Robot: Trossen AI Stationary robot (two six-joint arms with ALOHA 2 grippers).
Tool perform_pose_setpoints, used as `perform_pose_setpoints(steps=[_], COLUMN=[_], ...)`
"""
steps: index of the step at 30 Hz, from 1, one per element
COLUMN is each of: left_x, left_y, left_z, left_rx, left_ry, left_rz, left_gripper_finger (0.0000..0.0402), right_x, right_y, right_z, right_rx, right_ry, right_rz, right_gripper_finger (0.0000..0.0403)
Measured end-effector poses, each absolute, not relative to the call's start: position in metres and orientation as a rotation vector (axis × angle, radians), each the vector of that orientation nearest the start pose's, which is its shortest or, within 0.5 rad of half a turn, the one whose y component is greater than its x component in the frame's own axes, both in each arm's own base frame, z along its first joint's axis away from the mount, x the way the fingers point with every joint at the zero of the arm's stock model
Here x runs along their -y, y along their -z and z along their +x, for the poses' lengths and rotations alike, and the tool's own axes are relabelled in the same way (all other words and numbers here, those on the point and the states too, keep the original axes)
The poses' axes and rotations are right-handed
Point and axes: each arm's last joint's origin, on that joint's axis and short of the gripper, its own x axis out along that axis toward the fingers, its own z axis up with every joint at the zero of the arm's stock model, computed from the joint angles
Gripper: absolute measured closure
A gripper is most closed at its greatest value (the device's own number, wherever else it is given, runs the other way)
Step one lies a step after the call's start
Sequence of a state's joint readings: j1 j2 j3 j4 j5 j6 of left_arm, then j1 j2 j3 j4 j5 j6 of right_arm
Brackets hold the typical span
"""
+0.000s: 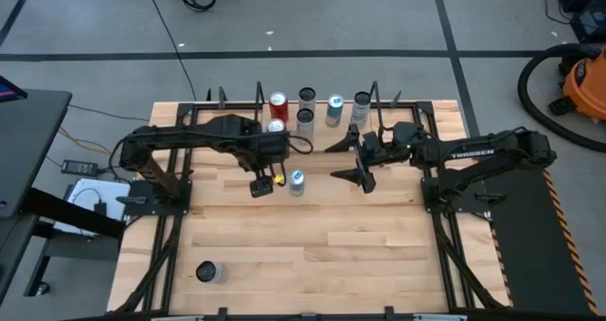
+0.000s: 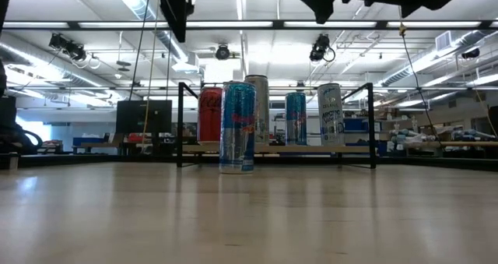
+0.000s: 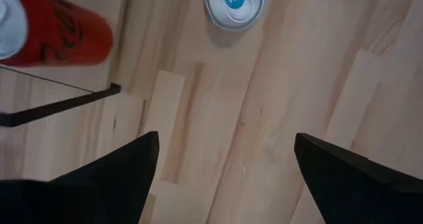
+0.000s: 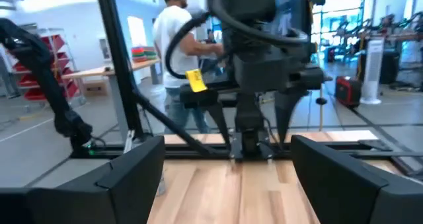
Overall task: Place canned beverage on shelf
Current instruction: Put the blue soda can aligned with the other blue soda can on the shelf
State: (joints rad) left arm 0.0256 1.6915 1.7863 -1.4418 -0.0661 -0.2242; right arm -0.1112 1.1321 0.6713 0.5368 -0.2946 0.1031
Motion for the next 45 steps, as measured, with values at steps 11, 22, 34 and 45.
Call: perform_pose_setpoints(steps=[11,22,34,45], left_x=[-0.004,-0.004,0.000,0.000], left_y=[-0.377,-0.395,-0.403,-0.403], left_z=[0.287,0.264,0.254,0.255], left_rx=[-1.277,-1.227,-1.191,-1.184], left_ry=[-0.248,-0.253,-0.244,-0.240], left_rz=[-0.184,-0.179,-0.160,-0.145], left_gripper_finger=[0.0047,0.0047,0.0047,0.0047], right_x=[0.029,0.035,0.042,0.036], right_y=[-0.308,-0.283,-0.254,-0.235], right_z=[0.291,0.340,0.350,0.356], right_rx=[-0.124,-0.313,-0.461,-0.521], right_ry=[-0.168,-0.181,0.045,-0.115], right_rz=[0.095,-0.054,0.101,-0.025], right_gripper_finger=[0.0069,0.0069,0.0069,0.0069])
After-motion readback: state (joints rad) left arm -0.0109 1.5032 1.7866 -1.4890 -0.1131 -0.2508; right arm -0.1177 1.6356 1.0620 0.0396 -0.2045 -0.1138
